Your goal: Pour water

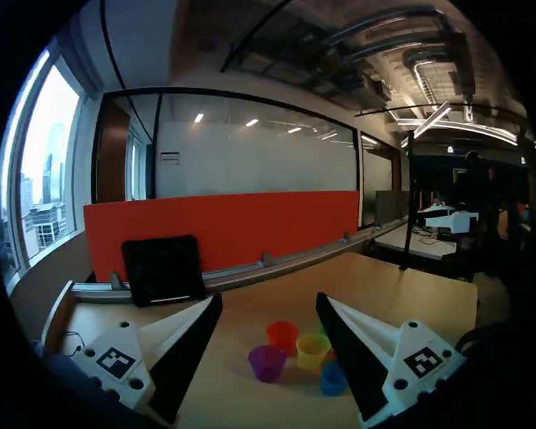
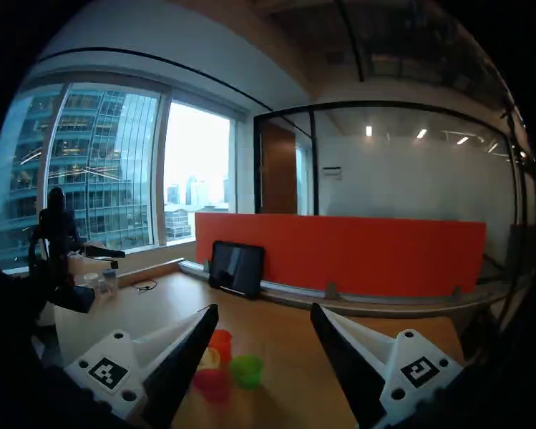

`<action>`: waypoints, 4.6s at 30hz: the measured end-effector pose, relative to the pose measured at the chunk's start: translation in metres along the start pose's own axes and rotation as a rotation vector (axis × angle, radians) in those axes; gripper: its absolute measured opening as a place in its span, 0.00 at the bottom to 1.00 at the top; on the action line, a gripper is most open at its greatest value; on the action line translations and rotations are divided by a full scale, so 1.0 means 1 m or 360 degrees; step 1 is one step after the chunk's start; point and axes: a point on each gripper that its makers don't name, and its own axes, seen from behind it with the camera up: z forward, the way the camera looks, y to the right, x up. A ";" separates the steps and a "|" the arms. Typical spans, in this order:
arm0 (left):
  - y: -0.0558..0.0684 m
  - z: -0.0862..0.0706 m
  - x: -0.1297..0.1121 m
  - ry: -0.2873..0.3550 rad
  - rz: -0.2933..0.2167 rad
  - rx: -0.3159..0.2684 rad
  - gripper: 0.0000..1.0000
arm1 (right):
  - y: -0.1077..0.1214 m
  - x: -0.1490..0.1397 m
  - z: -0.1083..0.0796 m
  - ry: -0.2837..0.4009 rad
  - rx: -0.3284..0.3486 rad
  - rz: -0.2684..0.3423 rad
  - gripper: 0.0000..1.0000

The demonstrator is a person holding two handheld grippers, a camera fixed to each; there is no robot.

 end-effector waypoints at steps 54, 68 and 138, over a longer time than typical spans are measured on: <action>0.102 0.037 -0.180 -0.0599 0.0097 -0.0559 0.97 | -0.009 -0.093 0.047 -0.0460 0.0215 -0.0130 1.00; 0.120 0.047 -0.225 -0.0769 0.0170 -0.0627 0.98 | -0.003 -0.103 0.054 -0.0488 0.0211 -0.0127 1.00; 0.100 0.083 -0.193 -0.0650 0.0157 -0.0512 0.87 | 0.008 -0.159 0.091 -0.0639 0.0263 -0.0203 1.00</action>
